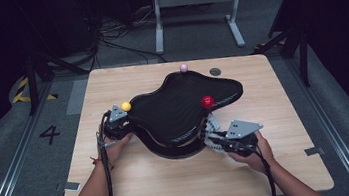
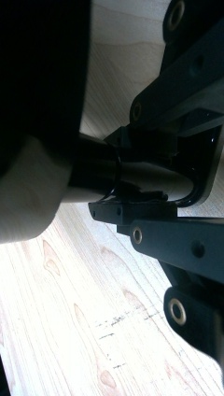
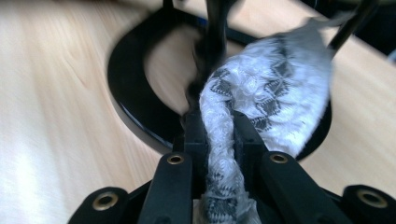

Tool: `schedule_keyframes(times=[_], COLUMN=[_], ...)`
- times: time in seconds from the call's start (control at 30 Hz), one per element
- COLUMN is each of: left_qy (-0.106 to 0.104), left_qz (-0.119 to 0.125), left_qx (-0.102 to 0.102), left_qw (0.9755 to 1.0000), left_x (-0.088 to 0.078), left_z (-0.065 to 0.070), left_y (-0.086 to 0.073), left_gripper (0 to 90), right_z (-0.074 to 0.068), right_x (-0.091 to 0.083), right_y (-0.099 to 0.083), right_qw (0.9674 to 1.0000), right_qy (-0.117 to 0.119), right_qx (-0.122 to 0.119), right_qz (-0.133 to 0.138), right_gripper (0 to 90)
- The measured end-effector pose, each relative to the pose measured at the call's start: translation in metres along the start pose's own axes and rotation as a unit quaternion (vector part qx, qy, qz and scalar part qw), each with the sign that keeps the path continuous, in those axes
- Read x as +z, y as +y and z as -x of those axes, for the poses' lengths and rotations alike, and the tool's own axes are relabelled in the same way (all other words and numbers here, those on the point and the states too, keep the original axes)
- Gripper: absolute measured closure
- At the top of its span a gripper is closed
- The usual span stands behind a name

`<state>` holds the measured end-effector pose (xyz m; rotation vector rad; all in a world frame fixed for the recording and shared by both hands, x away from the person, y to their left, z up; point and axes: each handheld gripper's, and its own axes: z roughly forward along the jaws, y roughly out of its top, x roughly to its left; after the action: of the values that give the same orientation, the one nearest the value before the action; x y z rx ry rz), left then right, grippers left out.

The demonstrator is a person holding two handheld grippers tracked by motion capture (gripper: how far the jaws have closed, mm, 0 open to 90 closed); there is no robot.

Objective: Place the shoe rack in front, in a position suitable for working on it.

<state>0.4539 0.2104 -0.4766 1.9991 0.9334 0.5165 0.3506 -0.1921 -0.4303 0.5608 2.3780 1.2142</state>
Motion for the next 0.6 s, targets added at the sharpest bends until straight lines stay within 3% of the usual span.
schedule_keyframes(times=[0.37, 0.47, 0.6], left_qy=[-0.001, -0.002, -0.001], left_qz=[0.003, 0.003, 0.003], left_qx=[0.002, 0.003, 0.004], left_qw=[1.0000, 1.0000, 1.0000], left_x=[0.000, 0.000, 0.000], left_z=[0.000, 0.000, 0.000], left_y=[0.000, 0.000, 0.000], left_gripper=[74.0, 74.1, 74.0], right_z=[-0.004, -0.006, -0.010], right_x=[-0.032, -0.035, -0.028], right_y=[0.019, 0.020, 0.015], right_qw=[0.9957, 0.9951, 0.9963], right_qy=[-0.017, -0.022, -0.010], right_qx=[-0.013, -0.023, -0.035], right_qz=[0.090, 0.094, 0.078], right_gripper=[79.9, 79.9, 79.9])
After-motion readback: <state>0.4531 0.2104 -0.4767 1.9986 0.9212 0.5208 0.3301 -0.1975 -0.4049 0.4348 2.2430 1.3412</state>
